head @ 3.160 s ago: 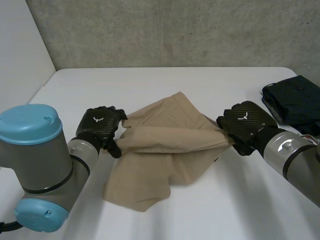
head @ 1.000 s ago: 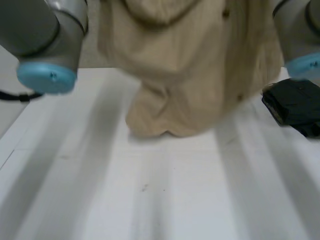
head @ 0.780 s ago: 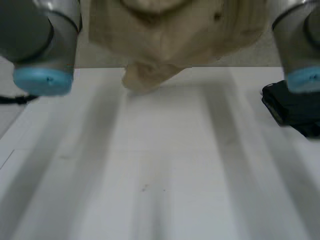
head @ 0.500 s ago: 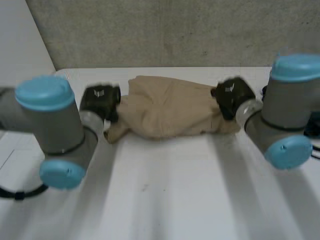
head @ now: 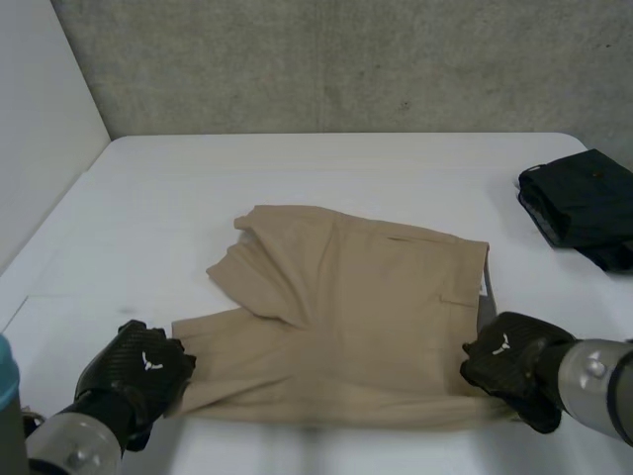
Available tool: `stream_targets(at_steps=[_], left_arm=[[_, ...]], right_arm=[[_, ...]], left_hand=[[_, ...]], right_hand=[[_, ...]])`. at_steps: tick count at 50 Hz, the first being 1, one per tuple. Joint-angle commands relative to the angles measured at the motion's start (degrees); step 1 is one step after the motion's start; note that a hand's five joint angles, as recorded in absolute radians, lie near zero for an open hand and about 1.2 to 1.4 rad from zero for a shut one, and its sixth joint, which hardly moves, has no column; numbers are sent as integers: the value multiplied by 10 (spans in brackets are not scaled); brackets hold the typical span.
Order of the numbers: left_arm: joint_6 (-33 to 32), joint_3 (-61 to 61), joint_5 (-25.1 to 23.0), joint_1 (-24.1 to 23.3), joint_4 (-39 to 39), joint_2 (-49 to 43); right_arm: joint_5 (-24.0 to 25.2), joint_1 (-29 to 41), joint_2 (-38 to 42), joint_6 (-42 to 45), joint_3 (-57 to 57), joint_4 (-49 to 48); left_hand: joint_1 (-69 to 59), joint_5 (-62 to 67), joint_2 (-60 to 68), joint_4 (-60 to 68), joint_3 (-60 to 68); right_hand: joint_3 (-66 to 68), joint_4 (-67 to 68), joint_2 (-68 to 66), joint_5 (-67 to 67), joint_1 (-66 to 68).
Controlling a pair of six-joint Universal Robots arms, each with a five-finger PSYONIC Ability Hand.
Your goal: Fold the laundry.
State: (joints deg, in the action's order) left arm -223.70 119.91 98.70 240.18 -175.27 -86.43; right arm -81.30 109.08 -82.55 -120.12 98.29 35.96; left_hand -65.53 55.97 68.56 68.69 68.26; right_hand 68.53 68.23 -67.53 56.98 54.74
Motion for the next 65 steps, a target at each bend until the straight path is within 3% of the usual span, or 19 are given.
stream_targets(at_steps=[1,9,14,22,37,38,39,40,41,42,45,53,62,65], left_arm=[[-23,-39,-2,-2,-75,-24],[38,-202,7,-33,-214,-190],[51,-326,21,-43,-218,-314],[56,-557,95,-43,-217,-485],[61,-802,105,-46,-184,-653],[63,-809,105,-48,-177,-656],[68,-817,106,-50,-161,-661],[72,-818,107,-51,-152,-662],[78,-818,110,-53,-143,-663],[85,-818,111,-54,-135,-664],[126,-807,110,-66,-106,-657],[244,-698,105,-64,-108,-575],[259,-503,76,-53,-138,-441],[260,-457,63,-53,-151,-409]], right_arm=[[20,-7,-8,-14,1,-34],[-8,0,95,-143,-90,-195],[-36,3,139,-151,-131,-246],[-88,12,234,-154,-216,-371],[-117,29,365,-186,-333,-479],[-120,29,371,-189,-339,-482],[-122,31,378,-195,-346,-481],[-122,32,379,-197,-346,-480],[-120,33,378,-199,-346,-480],[-120,33,376,-201,-346,-480],[-121,33,352,-217,-333,-478],[-111,29,202,-273,-235,-460],[-47,16,141,-293,-114,-285],[-21,0,130,-320,-74,-290]], left_hand=[[-145,140,114,113,117],[-145,140,114,113,117],[-145,140,114,113,117],[-145,140,114,113,117],[-145,140,114,113,117],[-102,97,71,70,74],[273,-278,-304,-305,-301],[514,-518,-544,-545,-541],[555,-560,-586,-587,-583],[507,-511,-537,-539,-534],[555,-560,-586,-587,-583],[555,-560,-586,-587,-583],[555,-560,-586,-587,-583],[555,-560,-586,-587,-583]], right_hand=[[115,118,-125,130,253],[115,118,-125,130,253],[115,118,-125,130,253],[115,118,-125,130,253],[115,118,-125,130,253],[115,118,-125,130,253],[-339,-336,329,-324,-201],[-585,-582,575,-570,-447],[-585,-582,575,-570,-447],[-585,-582,575,-570,-447],[-585,-582,575,-570,-447],[-585,-582,575,-570,-447],[-585,-582,575,-570,-447],[-585,-582,575,-570,-447]])
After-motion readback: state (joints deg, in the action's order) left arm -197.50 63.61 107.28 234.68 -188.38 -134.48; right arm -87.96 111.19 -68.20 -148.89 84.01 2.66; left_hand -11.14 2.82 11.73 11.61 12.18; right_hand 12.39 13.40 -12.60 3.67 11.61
